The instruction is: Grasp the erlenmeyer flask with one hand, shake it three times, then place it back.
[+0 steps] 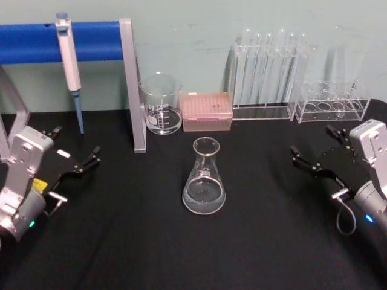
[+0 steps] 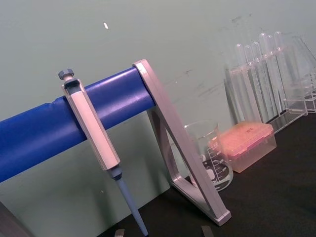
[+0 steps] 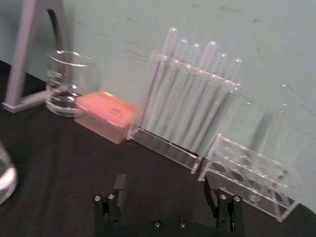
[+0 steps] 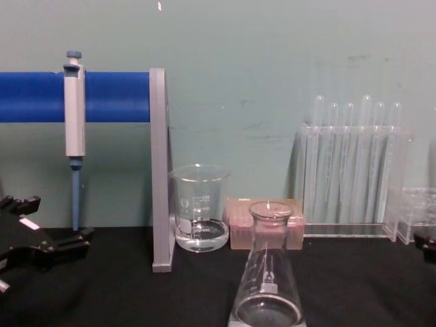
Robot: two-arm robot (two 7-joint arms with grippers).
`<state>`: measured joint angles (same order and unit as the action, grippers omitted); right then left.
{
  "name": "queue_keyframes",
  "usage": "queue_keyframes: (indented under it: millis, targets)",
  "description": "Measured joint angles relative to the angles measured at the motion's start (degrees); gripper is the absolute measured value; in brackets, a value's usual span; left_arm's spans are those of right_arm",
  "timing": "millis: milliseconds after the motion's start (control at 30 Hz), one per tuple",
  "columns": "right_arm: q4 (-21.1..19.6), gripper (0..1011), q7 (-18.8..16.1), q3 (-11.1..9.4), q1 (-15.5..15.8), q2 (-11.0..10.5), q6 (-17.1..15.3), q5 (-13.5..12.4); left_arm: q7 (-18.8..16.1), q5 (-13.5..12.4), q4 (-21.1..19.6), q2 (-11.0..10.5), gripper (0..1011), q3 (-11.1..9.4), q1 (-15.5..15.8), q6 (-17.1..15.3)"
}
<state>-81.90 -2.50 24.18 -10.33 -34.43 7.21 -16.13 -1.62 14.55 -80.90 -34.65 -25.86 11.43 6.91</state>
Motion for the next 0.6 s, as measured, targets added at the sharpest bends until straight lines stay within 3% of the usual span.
queue_keyframes:
  millis: [200, 400, 600]
  targets:
    - [-1.4, 1003, -4.5, -1.0, 1.1, -0.2, 0.2, -3.2, 0.0, 0.0, 0.0, 0.0, 1001, 0.0, 0.0, 0.0]
    - [-2.2, 1002, -13.5, -1.1, 1.2, -0.7, -0.1, -7.9, 0.0, 0.0, 0.0, 0.0, 1001, 0.0, 0.0, 0.0]
    - [-1.8, 1002, -20.6, 0.0, 0.0, -0.4, -0.8, -10.0, 0.0, 0.0, 0.0, 0.0, 1001, 0.0, 0.0, 0.0]
